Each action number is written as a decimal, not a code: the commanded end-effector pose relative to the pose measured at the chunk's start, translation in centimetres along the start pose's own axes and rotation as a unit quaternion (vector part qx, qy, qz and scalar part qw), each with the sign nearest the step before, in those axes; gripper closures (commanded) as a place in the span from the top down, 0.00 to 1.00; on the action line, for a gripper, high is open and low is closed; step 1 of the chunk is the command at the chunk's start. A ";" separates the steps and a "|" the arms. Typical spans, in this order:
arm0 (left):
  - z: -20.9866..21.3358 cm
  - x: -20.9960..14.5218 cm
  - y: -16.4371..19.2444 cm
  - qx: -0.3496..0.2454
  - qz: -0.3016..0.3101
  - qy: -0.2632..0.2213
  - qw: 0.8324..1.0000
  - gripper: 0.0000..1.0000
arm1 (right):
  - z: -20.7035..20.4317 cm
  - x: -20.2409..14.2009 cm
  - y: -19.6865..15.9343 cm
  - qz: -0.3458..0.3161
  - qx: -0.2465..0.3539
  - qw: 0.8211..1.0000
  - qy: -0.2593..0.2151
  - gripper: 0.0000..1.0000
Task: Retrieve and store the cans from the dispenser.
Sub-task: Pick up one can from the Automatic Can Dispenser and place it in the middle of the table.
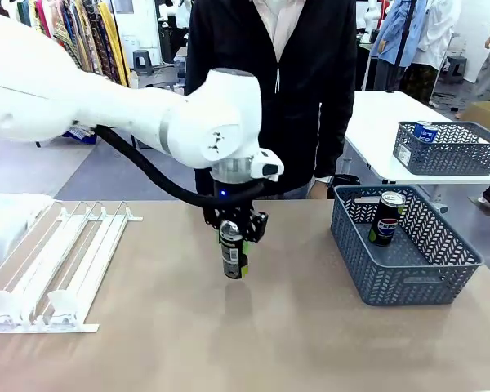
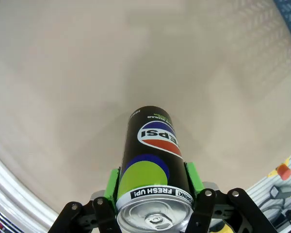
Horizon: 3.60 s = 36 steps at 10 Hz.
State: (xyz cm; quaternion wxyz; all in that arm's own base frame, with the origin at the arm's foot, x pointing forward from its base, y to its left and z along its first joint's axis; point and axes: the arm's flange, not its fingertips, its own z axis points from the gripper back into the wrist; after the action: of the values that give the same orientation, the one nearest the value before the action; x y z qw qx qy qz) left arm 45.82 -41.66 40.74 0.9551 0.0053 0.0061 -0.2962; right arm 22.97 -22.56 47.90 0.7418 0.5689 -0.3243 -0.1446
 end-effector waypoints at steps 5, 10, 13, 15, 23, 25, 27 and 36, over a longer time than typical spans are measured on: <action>0.0 0.6 0.3 -0.012 -0.005 0.032 0.999 0.00 | -0.3 0.2 0.1 0.008 0.013 1.000 -0.010 1.00; 0.3 0.5 0.3 -0.010 -0.005 0.022 1.000 1.00 | -0.3 0.2 0.1 0.008 0.013 1.000 -0.010 1.00; 3.9 -1.4 1.7 -0.033 0.019 -0.026 0.999 1.00 | -0.3 0.2 0.1 0.008 0.013 1.000 -0.010 1.00; 8.6 -4.9 3.8 -0.055 0.035 -0.062 0.996 1.00 | -0.3 0.2 0.1 0.008 0.013 1.000 -0.010 1.00; 12.1 -33.8 30.7 -0.403 0.263 -0.242 0.843 1.00 | -0.3 0.2 0.1 0.008 0.013 1.000 -0.010 1.00; 7.1 -39.2 36.6 -0.490 0.290 -0.255 0.781 1.00 | -0.3 0.2 0.1 0.008 0.013 1.000 -0.010 1.00; 3.4 -40.3 37.8 -0.553 0.276 -0.282 0.734 1.00 | -0.3 0.2 0.1 0.008 0.013 1.000 -0.010 1.00; 4.1 -42.7 37.7 -0.521 0.298 -0.276 0.751 1.00 | -0.3 0.2 0.1 0.008 0.013 1.000 -0.010 1.00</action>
State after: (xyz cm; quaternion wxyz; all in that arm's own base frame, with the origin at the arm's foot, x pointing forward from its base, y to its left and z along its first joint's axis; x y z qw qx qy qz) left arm 32.26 13.56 45.52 0.8093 -0.5730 -0.1131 0.0622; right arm 23.00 -22.63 47.82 0.7418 0.5692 -0.3232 -0.1459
